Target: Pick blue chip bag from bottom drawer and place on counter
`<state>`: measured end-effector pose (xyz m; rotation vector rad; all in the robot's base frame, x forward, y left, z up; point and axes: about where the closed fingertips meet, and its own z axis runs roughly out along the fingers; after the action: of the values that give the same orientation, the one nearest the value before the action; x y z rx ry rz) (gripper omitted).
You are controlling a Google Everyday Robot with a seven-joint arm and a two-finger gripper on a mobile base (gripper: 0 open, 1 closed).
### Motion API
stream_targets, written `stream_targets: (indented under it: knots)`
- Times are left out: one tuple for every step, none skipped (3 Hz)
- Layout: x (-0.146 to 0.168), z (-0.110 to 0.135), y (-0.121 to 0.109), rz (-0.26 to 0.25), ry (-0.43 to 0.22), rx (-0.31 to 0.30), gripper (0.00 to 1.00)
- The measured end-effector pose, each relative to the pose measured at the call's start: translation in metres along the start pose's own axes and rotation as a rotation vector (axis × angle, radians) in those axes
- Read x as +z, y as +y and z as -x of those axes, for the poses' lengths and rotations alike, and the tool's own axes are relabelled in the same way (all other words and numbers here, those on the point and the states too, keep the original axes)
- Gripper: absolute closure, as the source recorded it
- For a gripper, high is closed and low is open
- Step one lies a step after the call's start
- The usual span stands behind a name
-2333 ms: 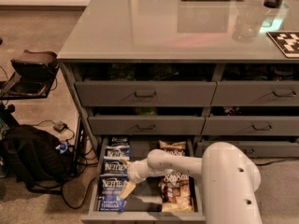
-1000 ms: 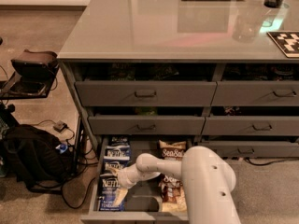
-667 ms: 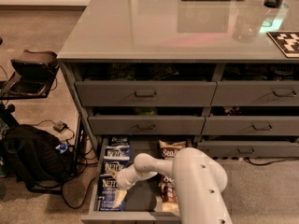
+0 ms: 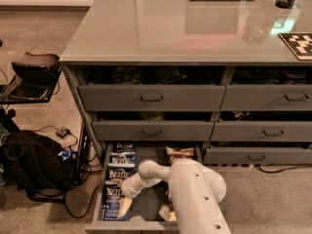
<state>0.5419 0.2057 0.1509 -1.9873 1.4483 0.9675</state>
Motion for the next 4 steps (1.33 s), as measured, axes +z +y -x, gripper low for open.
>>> stream_targets:
  knots:
    - [0.005, -0.009, -0.002, 0.019, 0.001, 0.032, 0.19]
    - [0.006, -0.015, -0.004, 0.021, -0.011, 0.056, 0.42]
    - [-0.002, -0.017, -0.006, -0.013, -0.038, 0.071, 0.66]
    - [-0.034, -0.003, -0.010, -0.121, -0.095, 0.041, 0.89]
